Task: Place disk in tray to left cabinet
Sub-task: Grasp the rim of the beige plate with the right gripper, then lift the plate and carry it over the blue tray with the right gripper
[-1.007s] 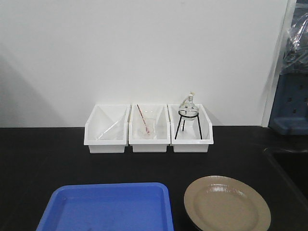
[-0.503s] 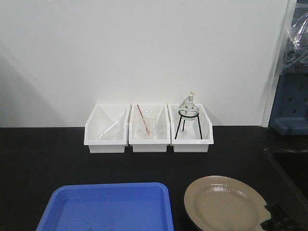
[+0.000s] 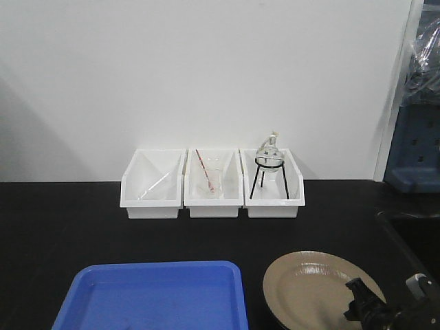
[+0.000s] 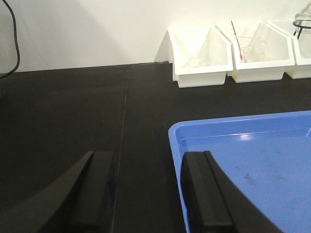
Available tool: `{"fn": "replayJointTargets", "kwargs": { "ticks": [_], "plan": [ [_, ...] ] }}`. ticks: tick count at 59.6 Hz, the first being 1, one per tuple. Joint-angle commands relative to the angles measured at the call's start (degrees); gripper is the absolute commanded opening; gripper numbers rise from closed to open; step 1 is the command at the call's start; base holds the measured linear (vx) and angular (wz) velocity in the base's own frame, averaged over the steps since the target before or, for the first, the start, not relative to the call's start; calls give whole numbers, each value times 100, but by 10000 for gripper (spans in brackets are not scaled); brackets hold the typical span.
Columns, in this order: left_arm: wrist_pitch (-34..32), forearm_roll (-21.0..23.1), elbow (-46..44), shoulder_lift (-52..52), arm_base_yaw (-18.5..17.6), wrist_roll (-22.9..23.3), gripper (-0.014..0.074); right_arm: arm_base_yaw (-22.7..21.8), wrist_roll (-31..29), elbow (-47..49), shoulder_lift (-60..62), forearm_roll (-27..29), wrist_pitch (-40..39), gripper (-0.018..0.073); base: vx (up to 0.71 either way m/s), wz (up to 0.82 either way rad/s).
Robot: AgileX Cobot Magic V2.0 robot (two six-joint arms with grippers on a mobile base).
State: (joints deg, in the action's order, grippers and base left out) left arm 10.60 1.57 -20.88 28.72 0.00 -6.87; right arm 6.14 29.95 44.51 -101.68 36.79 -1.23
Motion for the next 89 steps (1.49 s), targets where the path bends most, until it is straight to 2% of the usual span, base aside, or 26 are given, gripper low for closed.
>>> {"fn": "replayJointTargets", "kwargs": {
  "ticks": [1, 10, 19, 24, 25, 36, 48, 60, 75, 89],
  "plan": [
    [-454, 59, -201, 56, -19, 53, 449, 9, -24, 243, 85, -37, -199, 434, 0, 0],
    [-454, 59, -201, 56, -19, 53, 449, 9, -30, 286, 49, -37, -52, 320, 0, 0],
    [-454, 59, -201, 56, -19, 53, 449, 9, -146, 286, 261, -37, 123, 155, 0, 0],
    [-454, 59, -201, 56, -19, 53, 449, 9, -286, 286, 497, -37, 123, 55, 0, 0],
    [-454, 59, -201, 56, -19, 53, 449, -4, -548, 286, 774, -37, 123, -15, 0, 0],
    [-454, 59, -201, 56, -19, 53, 449, -11, -1081, 286, 1420, -37, -23, -9, 0, 0],
    [-454, 59, -201, 56, -19, 53, 449, 199, -1097, 507, 1888, -31, -19, -6, 0, 0],
    [-454, 59, -201, 56, -19, 53, 449, 1076, -1083, 1307, 1694, -27, -159, -5, 0, 0],
    [-454, 59, -201, 56, -19, 53, 449, 2412, -1060, 2426, 580, 11, -376, -4, 0, 0],
    [-454, 59, -201, 56, -19, 53, 449, 3041, -1079, 2923, -427, -76, -395, -1, 0, 0]
  ]
}}
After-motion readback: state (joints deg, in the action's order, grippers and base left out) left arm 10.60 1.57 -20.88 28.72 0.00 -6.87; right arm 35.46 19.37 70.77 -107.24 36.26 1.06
